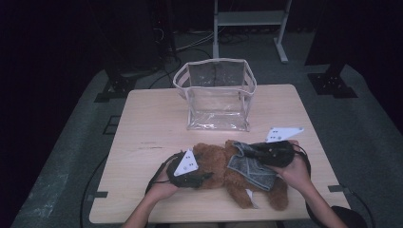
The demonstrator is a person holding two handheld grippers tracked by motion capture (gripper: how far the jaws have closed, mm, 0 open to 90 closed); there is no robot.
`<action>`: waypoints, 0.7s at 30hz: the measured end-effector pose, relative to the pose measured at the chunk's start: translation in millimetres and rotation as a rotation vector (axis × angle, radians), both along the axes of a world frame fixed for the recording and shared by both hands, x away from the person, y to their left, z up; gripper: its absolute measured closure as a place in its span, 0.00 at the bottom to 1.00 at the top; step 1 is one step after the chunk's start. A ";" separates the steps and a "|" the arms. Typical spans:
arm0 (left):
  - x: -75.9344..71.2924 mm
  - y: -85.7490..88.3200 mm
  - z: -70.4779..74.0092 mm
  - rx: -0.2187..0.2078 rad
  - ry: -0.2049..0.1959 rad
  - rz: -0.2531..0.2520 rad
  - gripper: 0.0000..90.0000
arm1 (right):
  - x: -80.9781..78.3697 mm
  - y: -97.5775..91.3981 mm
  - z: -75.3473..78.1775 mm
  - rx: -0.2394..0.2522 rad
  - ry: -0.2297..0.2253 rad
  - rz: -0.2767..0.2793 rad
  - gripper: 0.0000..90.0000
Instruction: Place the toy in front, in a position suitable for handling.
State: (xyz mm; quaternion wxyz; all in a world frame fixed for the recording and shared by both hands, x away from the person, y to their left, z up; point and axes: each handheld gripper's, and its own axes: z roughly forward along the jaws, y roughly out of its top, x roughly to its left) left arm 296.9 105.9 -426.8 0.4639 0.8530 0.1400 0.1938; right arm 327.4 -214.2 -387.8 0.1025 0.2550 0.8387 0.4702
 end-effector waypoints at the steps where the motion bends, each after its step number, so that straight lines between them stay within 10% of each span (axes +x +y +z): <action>1: 0.0 -0.8 0.4 -0.001 0.004 0.007 0.41 | -0.7 -6.0 0.3 0.011 0.004 -0.019 0.85; 7: 1.5 -10.9 5.7 -0.018 0.050 0.061 0.42 | -14.8 1.8 14.3 0.083 -0.003 0.046 0.85; 12: 0.5 -8.9 6.7 -0.008 0.056 0.073 0.42 | -21.1 25.8 11.9 -0.004 -0.046 0.095 0.84; 21: -14.2 5.8 7.7 0.011 0.057 0.045 0.40 | -12.7 -26.7 -1.4 0.122 0.035 -0.037 0.84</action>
